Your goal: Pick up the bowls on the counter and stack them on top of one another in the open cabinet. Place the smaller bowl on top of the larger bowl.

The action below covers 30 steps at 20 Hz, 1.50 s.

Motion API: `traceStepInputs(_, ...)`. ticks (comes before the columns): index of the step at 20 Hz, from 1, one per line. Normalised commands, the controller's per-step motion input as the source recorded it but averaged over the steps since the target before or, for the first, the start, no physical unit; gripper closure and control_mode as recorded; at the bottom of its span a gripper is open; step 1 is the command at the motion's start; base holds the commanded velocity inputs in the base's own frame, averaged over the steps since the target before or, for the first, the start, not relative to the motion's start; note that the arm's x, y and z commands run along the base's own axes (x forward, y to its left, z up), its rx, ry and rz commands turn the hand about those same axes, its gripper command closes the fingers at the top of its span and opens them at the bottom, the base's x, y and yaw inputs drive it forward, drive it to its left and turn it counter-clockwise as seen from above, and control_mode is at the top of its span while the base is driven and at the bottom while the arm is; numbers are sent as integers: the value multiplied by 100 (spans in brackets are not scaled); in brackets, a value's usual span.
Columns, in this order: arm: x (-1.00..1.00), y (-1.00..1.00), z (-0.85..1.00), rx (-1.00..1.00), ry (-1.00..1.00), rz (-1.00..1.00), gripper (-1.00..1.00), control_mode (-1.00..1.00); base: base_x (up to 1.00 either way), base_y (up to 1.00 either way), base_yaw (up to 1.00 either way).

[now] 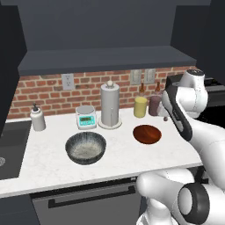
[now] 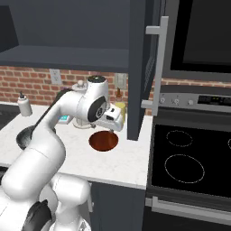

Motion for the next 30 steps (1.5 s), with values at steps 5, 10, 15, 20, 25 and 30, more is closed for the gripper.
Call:
traceStepInputs(5,31,-32,-70,10,5,-42,-100,-100,0,0,0)
traceStepInputs(10,67,1,-27,-3,10,-11,-100,-100,0,0,0)
traceStepInputs(15,55,0,-30,0,9,-6,-100,-100,0,0,0)
traceStepInputs(20,43,0,-43,2,9,-2,-100,-100,0,0,0)
traceStepInputs(25,19,3,-41,9,3,0,-100,-100,0,0,0)
traceStepInputs(30,3,5,-30,15,0,0,-100,-100,0,0,0)
